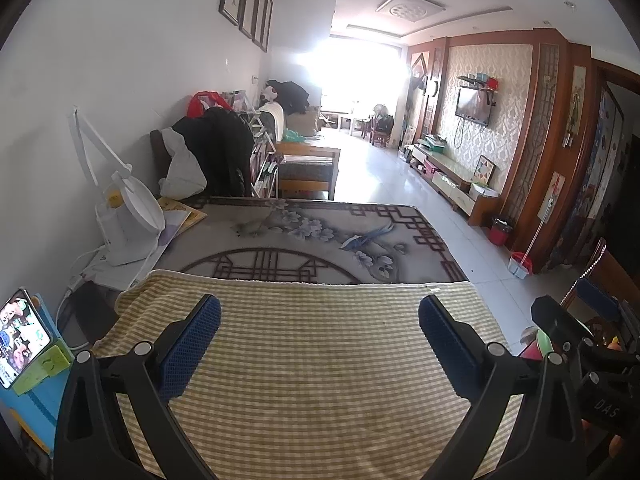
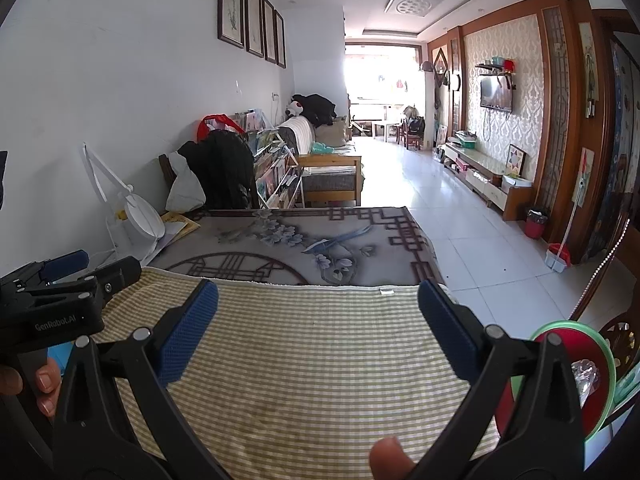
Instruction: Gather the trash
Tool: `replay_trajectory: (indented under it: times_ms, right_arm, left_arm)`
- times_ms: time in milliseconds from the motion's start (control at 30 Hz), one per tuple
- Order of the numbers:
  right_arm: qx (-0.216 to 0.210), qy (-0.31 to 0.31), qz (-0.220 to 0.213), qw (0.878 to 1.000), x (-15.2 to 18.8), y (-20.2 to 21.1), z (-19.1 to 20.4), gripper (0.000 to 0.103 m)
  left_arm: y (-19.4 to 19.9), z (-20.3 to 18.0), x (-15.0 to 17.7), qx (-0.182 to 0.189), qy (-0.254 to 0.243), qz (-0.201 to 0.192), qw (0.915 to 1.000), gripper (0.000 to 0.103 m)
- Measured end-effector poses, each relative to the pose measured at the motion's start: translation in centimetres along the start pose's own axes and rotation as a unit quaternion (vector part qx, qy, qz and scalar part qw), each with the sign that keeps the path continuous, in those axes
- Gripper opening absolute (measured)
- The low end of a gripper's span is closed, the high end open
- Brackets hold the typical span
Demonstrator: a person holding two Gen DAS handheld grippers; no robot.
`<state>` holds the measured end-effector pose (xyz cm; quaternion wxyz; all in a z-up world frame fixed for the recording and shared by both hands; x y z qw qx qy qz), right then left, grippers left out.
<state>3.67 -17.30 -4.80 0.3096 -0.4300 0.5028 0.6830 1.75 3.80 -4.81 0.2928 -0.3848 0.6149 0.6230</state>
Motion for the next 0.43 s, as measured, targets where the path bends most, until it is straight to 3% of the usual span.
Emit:
replay_trajectory:
  times_ms: [233,433]
  right_arm:
    - [0.010,-0.003,0.033,0.999,1.9,-3.0,-0.8,0.098]
    - [0.046,-0.016,0.157,0.986,9.0,-10.6,-5.1,0.098]
  left_arm:
    - [-0.8,0.3,0.4,-0.009,-0.010,0.007,0.9999,0.095]
    - [-2.1,2.8,2.0,-0.023,0.013,0.050,0.9984,0.095]
Point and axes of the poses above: each gripper's, at about its wrist camera, not at the fingertips, and y roughly against the way its jaws point, z to its left, x to its underside, the point moved 3 cm from there along -y, roughly the way its jaws point, and after that the axes turned 3 degrees about -y, right-handed, at the moved point
